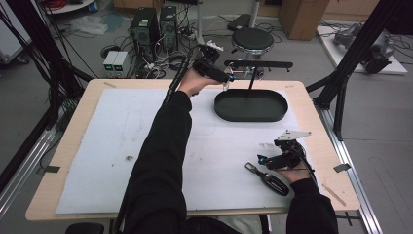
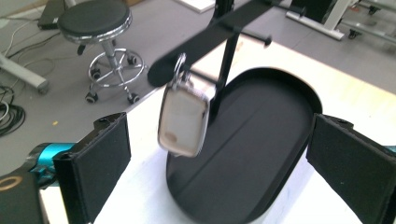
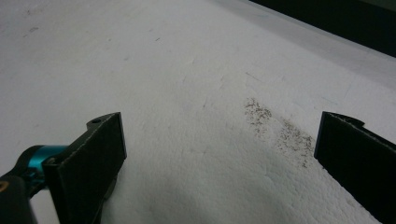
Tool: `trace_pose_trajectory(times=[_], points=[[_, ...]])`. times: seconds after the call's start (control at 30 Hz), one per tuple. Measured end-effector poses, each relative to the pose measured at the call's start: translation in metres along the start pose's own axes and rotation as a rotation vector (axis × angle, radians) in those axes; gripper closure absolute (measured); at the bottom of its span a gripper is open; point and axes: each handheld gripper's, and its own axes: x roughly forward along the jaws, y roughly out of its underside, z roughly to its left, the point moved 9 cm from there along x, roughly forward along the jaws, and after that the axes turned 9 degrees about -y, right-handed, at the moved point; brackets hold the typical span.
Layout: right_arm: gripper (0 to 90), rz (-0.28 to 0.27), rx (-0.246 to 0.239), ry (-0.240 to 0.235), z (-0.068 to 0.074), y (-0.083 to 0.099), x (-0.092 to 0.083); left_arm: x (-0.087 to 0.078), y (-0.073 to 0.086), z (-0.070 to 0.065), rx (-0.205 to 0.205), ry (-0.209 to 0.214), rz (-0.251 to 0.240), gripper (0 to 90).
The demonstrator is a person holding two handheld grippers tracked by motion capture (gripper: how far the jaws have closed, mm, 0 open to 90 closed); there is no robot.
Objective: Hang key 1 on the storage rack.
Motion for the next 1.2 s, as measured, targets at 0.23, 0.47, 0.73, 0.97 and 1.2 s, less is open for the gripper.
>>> trace_pose_trajectory(times=[0.23, 0.47, 0.73, 0.97, 1.2], points=[[1.4, 0.005, -0.001, 0.001, 0.000, 0.001, 0.000, -0.004, 0.014, -0.002, 0.008, 0.016, 0.024, 6.8], [1.5, 0.008, 0.000, 0.003, 0.000, 0.001, 0.000, -0.013, 0.026, 0.000, 0.027, 0.019, 0.049, 6.8], [1.4, 0.011, 0.002, 0.002, 0.000, 0.002, 0.000, -0.026, 0.036, 0.005, 0.028, 0.009, 0.054, 6.8], [1.4, 0.015, -0.002, 0.003, 0.000, 0.002, 0.001, -0.037, 0.054, 0.015, 0.016, -0.009, 0.069, 6.8], [1.4, 0.017, 0.003, 0.004, -0.001, 0.002, 0.002, -0.050, 0.065, 0.020, 0.020, -0.027, 0.058, 6.8]])
